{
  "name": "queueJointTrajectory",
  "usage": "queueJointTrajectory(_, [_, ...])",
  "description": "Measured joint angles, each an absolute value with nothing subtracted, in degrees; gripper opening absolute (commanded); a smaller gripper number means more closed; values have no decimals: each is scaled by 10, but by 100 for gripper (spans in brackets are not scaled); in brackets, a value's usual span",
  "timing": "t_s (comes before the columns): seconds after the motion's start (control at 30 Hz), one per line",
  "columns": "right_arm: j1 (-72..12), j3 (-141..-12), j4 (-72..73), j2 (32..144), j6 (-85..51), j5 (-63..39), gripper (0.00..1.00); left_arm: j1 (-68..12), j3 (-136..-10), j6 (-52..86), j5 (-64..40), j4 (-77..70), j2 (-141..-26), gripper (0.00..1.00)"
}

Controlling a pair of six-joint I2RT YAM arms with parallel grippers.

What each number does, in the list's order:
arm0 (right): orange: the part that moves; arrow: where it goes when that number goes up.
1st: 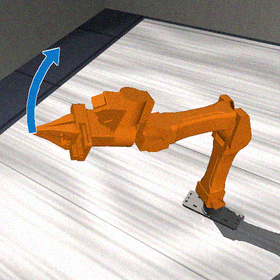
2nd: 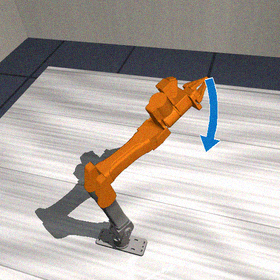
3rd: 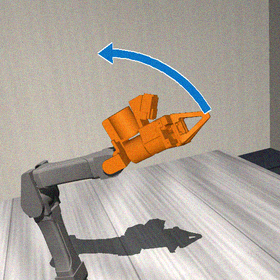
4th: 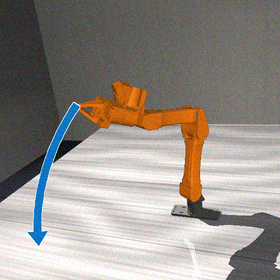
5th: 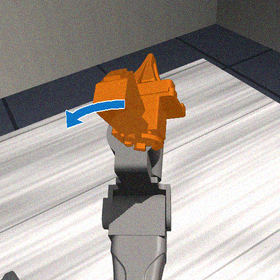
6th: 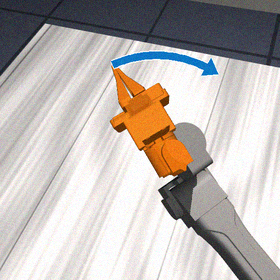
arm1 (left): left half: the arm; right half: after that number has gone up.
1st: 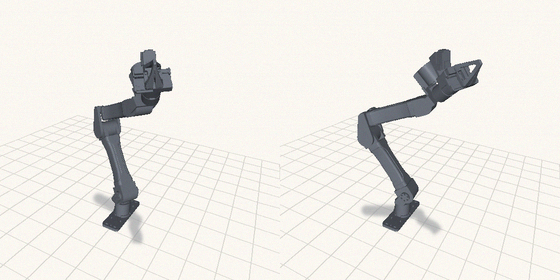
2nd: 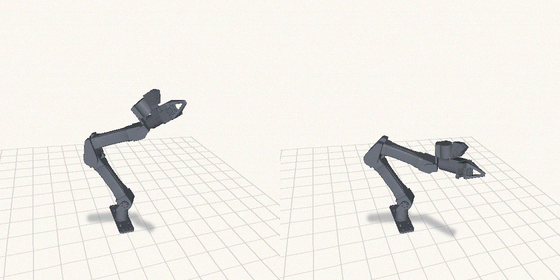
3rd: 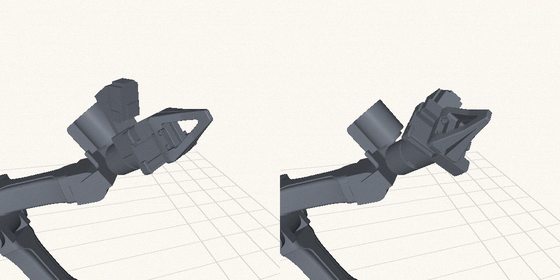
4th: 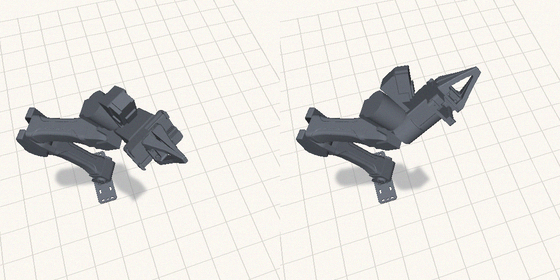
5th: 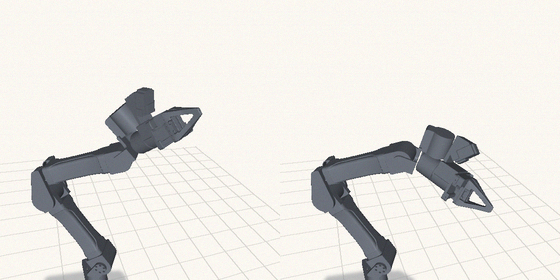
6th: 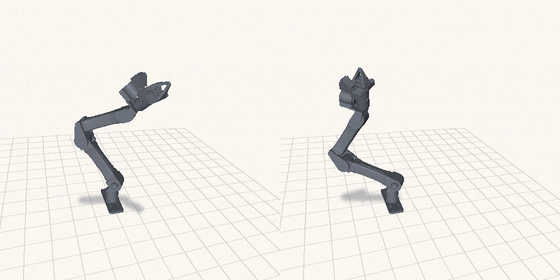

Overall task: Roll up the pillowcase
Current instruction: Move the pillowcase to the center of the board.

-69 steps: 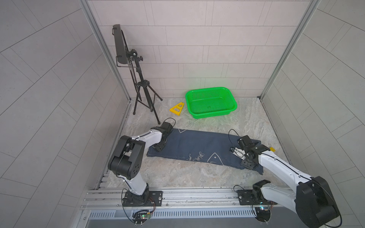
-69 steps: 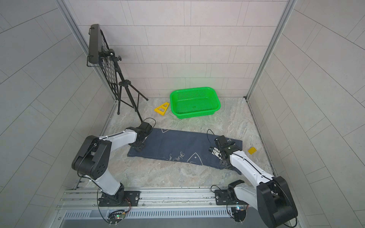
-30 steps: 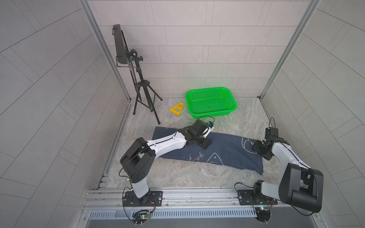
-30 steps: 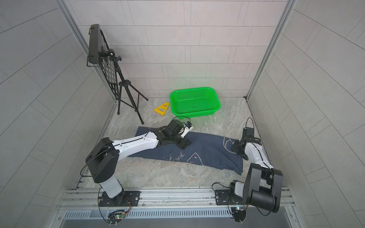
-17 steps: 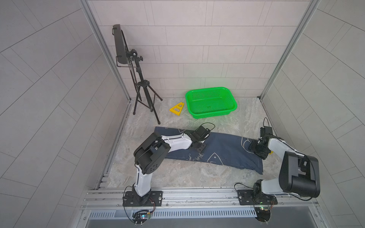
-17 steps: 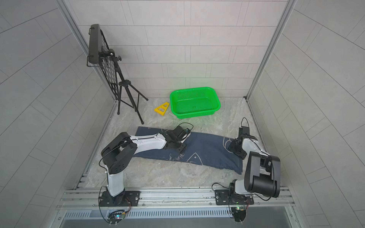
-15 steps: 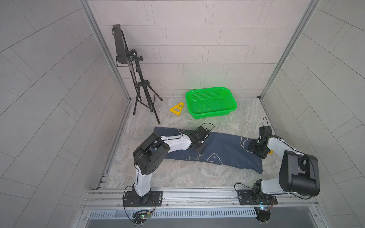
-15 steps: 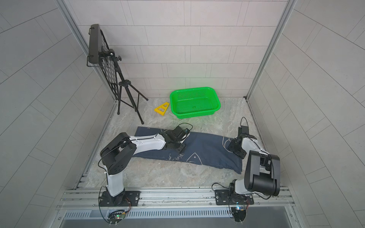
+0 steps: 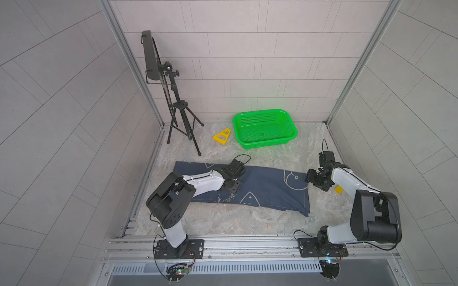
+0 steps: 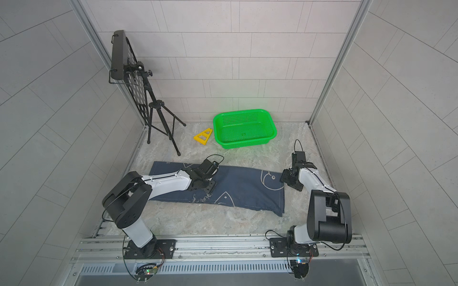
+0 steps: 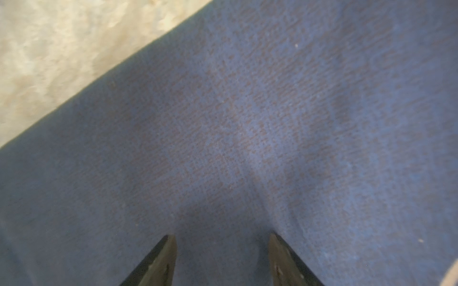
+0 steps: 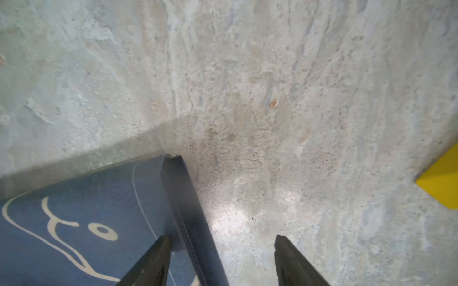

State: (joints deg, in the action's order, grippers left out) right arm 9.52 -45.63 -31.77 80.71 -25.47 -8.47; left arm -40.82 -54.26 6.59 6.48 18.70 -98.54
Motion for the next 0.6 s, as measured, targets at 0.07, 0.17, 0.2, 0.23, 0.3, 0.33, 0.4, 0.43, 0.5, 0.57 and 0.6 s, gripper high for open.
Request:
queueJointTrajectory(0.07, [95, -449, -319, 790, -255, -89, 66, -409, -554, 65, 74, 208, -983, 67])
queueJointTrajectory(0.17, [95, -430, -322, 771, -252, -100, 65, -411, -572, 62, 76, 224, -969, 68])
queueJointTrajectory(0.2, [95, -424, -323, 768, -251, -105, 64, -413, -578, 60, 75, 225, -962, 68])
queueJointTrajectory(0.23, [95, -416, -324, 764, -249, -111, 64, -415, -585, 59, 72, 224, -954, 68])
queueJointTrajectory(0.3, [95, -402, -325, 760, -248, -121, 62, -425, -596, 57, 61, 216, -940, 68])
queueJointTrajectory(0.33, [95, -395, -326, 758, -248, -125, 61, -433, -602, 56, 53, 209, -936, 68])
queueJointTrajectory(0.4, [95, -383, -327, 752, -246, -127, 59, -449, -614, 53, 35, 193, -934, 68])
queueJointTrajectory(0.43, [95, -378, -327, 750, -246, -128, 58, -457, -620, 51, 25, 185, -938, 68])
queueJointTrajectory(0.5, [95, -371, -326, 750, -244, -132, 57, -471, -630, 49, 5, 169, -949, 68])
queueJointTrajectory(0.57, [96, -368, -317, 750, -244, -142, 56, -486, -642, 46, -17, 152, -969, 68])
queueJointTrajectory(0.6, [96, -366, -311, 751, -244, -148, 56, -493, -647, 44, -25, 145, -979, 68])
